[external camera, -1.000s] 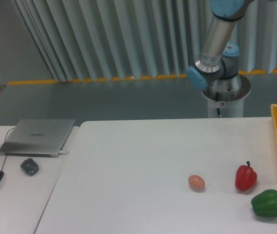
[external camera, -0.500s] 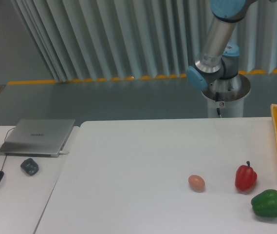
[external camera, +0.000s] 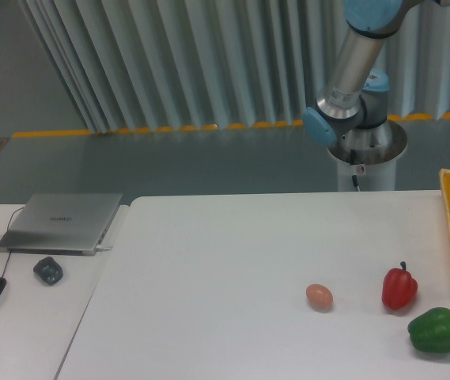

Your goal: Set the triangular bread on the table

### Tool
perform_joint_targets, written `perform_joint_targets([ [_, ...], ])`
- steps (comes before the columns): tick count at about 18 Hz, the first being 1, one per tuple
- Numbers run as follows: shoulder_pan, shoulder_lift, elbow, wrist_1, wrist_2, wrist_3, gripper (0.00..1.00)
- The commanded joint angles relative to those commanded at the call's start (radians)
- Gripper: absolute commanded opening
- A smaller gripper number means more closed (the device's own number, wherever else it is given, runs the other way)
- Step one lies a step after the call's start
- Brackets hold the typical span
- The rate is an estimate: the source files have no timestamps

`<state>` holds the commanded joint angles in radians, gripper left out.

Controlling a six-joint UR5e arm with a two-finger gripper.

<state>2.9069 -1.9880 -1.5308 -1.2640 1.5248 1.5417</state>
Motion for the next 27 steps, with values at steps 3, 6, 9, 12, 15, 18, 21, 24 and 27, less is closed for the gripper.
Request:
perform_joint_targets([
  [3,0.003,-0.008,0.000,0.002,-0.005,-0.018,1.00],
  [6,-0.002,-0.012,0.000,0.003,-0.003,-0.052,1.00],
  [9,-0.002,-0.015,-0.002,0.003,-0.002,-0.046,1.00],
  [12,0.000,-0.017,-0.002,0.003,0.000,-0.046,0.77],
  [15,0.002,-0.012,0.004,-0.001,0.006,-0.044,0.37],
  [18,0.002,-0.011,0.008,-0.005,0.006,-0.045,0.26],
  [21,0.002,-0.008,0.011,-0.008,0.006,-0.048,0.24],
  [24,0.003,0.000,0.014,-0.023,0.006,-0.041,0.17],
  [27,0.006,0.002,0.043,-0.069,0.005,-0.040,0.17],
])
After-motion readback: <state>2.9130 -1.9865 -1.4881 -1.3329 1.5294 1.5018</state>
